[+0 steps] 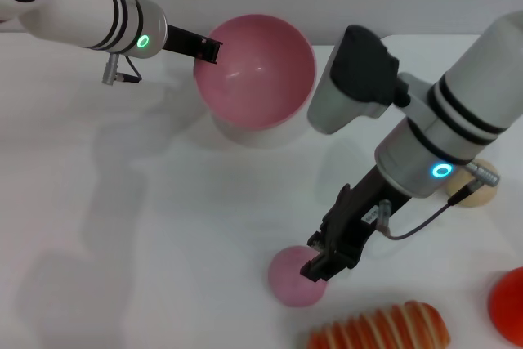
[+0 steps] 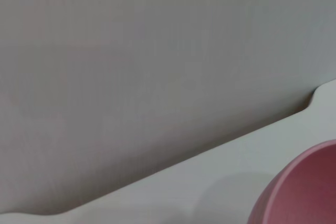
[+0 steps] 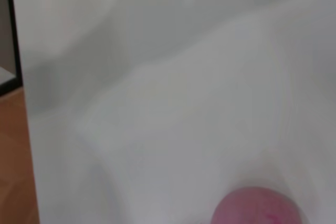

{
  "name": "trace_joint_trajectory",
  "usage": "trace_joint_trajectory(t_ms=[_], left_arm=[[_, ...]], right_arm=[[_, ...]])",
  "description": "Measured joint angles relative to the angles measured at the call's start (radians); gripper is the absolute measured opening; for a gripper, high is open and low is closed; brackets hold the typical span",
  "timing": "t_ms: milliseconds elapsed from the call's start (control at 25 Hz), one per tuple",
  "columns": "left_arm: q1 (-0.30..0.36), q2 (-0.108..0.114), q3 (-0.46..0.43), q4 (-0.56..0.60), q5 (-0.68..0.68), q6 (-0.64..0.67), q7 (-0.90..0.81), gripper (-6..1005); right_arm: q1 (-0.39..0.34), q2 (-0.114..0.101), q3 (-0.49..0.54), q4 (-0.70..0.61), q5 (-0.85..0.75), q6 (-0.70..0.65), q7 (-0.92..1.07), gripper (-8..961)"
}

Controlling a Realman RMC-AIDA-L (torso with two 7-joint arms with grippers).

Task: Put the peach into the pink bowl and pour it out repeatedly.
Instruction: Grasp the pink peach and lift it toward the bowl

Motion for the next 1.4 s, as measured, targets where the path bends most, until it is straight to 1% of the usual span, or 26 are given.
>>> trace_joint_trajectory(t_ms=[240, 520, 800, 1120, 1240, 1400], left_arm=[[0.012, -0.003, 0.009, 0.0, -0.027, 0.001, 0.02, 59], [0.034, -0.003, 0.009, 0.001, -0.086, 0.003, 0.068, 61], [0.043, -0.002, 0.009, 0.009, -0.09, 0.003, 0.082, 63], [0.045, -0.001, 0.009, 0.019, -0.09, 0.002, 0.092, 65], [0.046, -0.001, 0.009, 0.022, -0.09, 0.0, 0.098, 66], [0.049, -0.002, 0.009, 0.022, -0.09, -0.001, 0.098, 67]], right_arm=[[0.001, 0.002, -0.091, 0.008, 0.0, 0.066, 0.042, 379], [0.011, 0.003, -0.118, 0.025, 0.0, 0.095, 0.048, 377], [0.029, 0.005, -0.146, 0.056, 0.001, 0.116, 0.059, 374], [0.03, 0.006, -0.186, 0.058, 0.002, 0.134, 0.057, 371], [0.025, 0.006, -0.188, 0.05, 0.002, 0.136, 0.052, 136], [0.014, 0.005, -0.182, 0.022, 0.002, 0.135, 0.052, 61]])
